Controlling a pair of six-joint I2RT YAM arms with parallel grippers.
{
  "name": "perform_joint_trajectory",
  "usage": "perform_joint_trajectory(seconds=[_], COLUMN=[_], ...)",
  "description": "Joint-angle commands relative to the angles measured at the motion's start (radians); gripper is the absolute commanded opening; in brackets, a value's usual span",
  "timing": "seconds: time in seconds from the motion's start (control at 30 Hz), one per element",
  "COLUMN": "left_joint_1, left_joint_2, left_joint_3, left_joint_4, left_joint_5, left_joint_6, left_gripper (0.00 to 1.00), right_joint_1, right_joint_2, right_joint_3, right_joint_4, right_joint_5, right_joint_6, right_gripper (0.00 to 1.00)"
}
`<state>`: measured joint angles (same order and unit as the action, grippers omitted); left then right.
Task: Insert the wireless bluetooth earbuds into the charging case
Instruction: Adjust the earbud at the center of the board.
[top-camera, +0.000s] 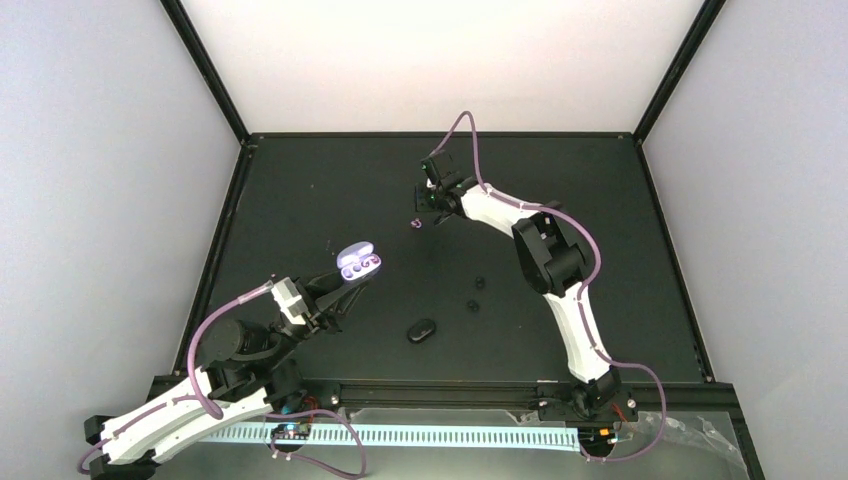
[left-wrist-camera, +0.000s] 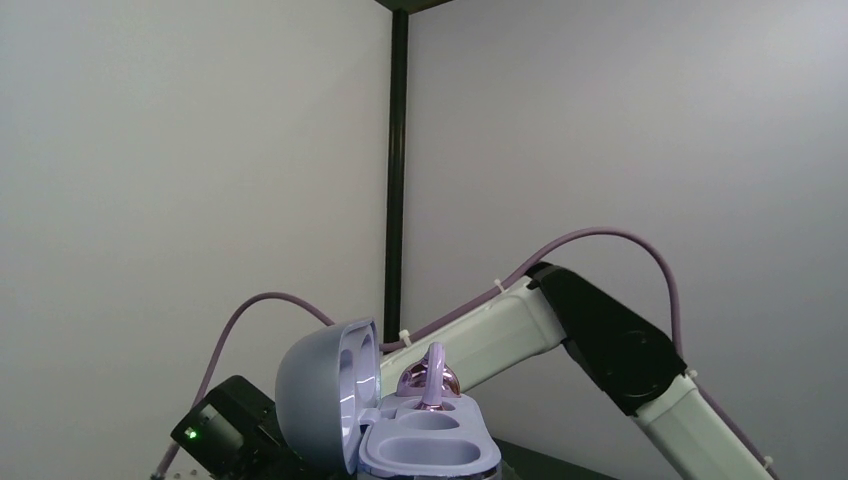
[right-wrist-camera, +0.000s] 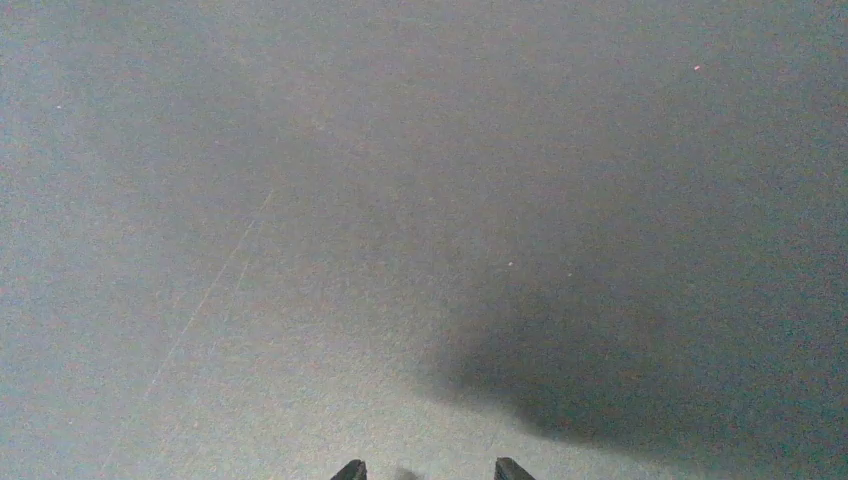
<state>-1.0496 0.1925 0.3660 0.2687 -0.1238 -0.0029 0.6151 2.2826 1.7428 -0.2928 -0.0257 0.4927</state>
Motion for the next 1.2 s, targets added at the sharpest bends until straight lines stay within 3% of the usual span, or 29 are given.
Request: perform_joint_trajectory(seconds=[0.0,1.17], left_joint_1=[-0.005,-0.004], left_joint_2=[0.008,0.007], left_joint_3=[0.002,0.001], left_joint_4=[0.003,0.004], left_joint_5=[-0.007,0.006], left_joint_6=[0.024,0.017], left_gripper=[0.02,0.02], right_joint_1=[-0.004,0.088], right_joint_2=[0.035,-0.025], right_joint_3=[0.083,-0.074], right_joint_4=[-0.074,-0.095], right_joint_5=[0.004,-0.005], right_joint_6=[-0.029,-0.014], right_gripper=[0.31,0.19])
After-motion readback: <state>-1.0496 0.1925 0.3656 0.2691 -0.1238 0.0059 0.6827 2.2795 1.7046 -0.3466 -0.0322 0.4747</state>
